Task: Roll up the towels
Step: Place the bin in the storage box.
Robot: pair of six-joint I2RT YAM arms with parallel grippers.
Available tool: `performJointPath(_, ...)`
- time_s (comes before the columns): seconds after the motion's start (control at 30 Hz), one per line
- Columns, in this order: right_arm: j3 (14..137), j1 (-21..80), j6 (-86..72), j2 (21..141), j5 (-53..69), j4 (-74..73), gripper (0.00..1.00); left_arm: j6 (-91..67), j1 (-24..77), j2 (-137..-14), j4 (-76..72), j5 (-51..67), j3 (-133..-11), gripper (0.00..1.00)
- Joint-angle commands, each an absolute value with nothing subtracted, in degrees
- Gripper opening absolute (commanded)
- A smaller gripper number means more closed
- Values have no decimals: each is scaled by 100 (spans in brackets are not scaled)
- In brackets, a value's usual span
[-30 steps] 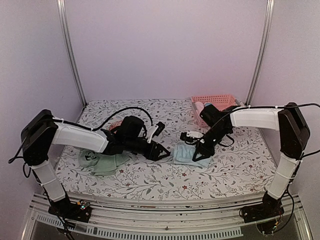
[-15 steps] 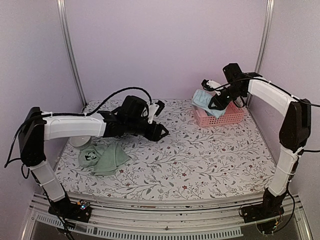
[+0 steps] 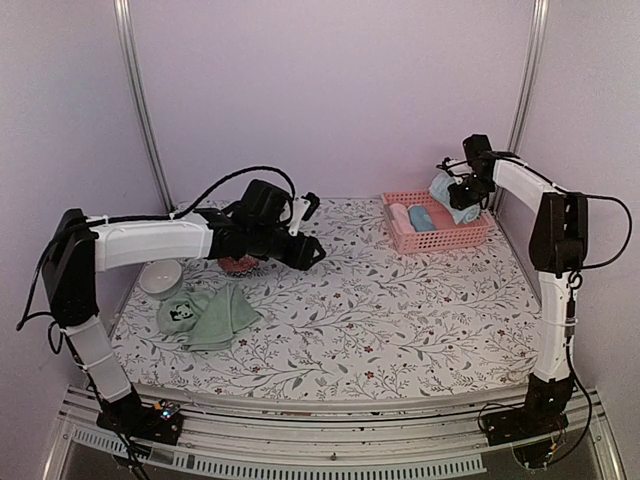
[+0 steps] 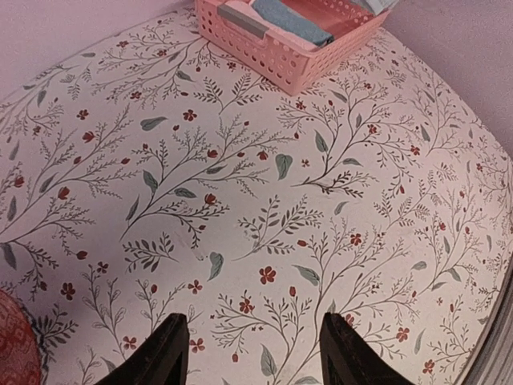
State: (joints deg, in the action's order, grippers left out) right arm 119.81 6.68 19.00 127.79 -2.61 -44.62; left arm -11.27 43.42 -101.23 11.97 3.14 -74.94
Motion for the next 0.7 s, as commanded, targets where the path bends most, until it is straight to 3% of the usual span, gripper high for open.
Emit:
performJointPath(0.0, 12599, 708, 1579, 13266, -648, -4320, 9, -1217, 4175, -10296, 1418, 387, -7578, 58)
performJointPath(0.67, 12996, 721, 1701, 14541, -1844, -3798, 6, -1406, 3983, -10648, 1320, 1032, -7542, 57)
